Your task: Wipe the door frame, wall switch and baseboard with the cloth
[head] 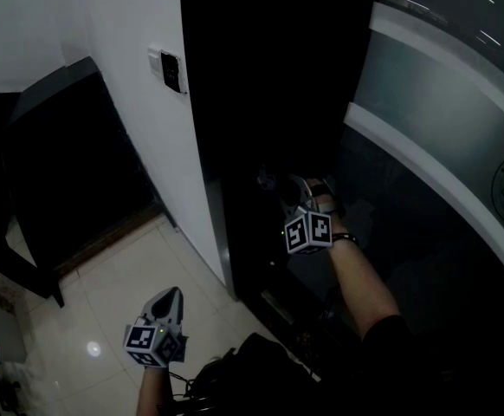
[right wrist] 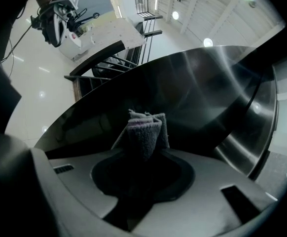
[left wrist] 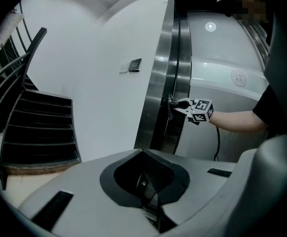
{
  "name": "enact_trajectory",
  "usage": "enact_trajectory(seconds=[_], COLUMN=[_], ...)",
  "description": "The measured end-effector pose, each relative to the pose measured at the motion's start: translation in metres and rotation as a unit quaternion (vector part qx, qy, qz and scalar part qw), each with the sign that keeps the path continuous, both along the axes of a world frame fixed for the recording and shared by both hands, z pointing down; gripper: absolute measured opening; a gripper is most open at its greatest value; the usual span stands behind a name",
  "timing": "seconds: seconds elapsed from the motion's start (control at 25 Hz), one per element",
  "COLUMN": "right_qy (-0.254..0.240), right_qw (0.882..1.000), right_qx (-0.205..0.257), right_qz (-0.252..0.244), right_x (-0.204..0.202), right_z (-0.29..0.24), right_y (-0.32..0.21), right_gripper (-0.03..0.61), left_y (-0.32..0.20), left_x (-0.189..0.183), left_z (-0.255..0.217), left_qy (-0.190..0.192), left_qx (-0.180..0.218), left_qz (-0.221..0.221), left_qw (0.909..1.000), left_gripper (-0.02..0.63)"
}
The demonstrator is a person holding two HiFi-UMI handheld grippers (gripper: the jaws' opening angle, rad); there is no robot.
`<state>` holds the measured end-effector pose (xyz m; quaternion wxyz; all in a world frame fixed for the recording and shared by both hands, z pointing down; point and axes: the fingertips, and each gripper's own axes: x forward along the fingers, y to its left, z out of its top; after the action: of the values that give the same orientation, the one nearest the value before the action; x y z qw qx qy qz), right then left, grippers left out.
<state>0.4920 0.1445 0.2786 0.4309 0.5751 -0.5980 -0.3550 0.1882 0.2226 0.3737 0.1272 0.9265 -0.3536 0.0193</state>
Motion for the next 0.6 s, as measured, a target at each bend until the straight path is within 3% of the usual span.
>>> enact_trajectory(seconds=[0.6], right_qy=[-0.004], right_qw=[0.999], right_qx=[-0.044], right_qz=[-0.007], right_x=[0.001], right_z=[0.061], right_y=[0.001], right_gripper=[0.098], left_y=[-0.009], left_x=[0.01], left_z=[0.004], left_qy=[-0.016], left_qx=[-0.002], left_qz=[0.001], left_qw=[0.9999], left_gripper=[0.0])
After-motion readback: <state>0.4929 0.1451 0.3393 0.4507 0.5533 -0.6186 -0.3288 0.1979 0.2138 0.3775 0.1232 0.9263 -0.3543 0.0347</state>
